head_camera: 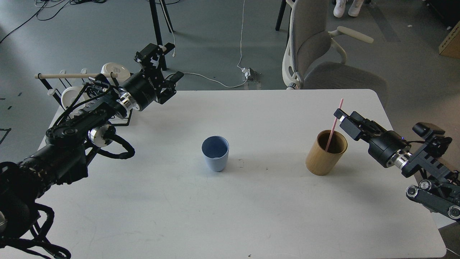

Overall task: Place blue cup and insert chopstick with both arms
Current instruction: 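Move the right gripper to the pink straw in the tan cup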

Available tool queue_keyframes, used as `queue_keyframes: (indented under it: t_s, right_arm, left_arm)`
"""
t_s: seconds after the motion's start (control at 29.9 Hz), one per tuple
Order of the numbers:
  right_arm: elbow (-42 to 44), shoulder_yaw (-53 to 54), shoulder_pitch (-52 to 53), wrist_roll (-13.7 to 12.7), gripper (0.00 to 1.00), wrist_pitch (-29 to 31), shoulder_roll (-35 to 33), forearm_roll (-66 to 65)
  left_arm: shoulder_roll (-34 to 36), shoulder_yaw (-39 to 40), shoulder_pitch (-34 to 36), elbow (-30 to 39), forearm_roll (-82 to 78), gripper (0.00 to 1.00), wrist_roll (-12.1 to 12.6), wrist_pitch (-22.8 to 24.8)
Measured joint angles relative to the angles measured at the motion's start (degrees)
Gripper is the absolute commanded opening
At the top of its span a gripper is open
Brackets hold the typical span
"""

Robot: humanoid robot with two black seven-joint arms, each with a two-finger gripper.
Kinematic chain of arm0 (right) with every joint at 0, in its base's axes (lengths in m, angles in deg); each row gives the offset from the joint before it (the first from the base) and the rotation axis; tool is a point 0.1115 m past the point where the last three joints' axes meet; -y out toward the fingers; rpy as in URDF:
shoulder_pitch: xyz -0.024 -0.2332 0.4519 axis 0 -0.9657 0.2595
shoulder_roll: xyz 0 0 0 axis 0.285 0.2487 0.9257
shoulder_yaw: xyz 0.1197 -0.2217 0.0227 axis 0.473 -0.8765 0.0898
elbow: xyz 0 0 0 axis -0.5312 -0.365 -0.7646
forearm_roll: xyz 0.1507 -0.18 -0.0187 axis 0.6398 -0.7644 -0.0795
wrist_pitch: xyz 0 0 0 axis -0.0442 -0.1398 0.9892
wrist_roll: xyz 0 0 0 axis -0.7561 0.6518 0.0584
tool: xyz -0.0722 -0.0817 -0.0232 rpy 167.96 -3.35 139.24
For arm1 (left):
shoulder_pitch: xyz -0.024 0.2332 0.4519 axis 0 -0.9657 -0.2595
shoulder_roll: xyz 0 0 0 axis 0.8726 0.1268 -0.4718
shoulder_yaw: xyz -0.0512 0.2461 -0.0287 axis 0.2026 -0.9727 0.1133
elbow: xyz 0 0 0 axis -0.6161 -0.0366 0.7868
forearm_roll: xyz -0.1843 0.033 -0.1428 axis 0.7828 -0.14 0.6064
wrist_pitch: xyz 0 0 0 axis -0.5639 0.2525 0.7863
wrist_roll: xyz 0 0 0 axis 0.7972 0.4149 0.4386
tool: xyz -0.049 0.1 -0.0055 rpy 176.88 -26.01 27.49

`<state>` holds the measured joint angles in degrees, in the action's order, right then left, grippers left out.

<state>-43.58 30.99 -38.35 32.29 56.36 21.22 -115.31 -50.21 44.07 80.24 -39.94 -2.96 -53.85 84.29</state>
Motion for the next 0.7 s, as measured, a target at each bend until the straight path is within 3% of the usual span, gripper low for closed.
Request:
queue_keyframes:
  t_s: [0.5, 0.7]
  right_arm:
    - [3.0, -5.9, 3.2, 0.0, 0.33, 0.3, 2.7, 0.0]
    - [3.8, -5.9, 3.5, 0.0, 0.19, 0.4, 3.3, 0.0]
  left_arm:
    - [0.0, 0.0, -0.2, 0.0, 0.1, 0.94, 0.0, 0.0]
    - [0.0, 0.1, -0.5, 0.0, 0.3, 0.94, 0.0, 0.0]
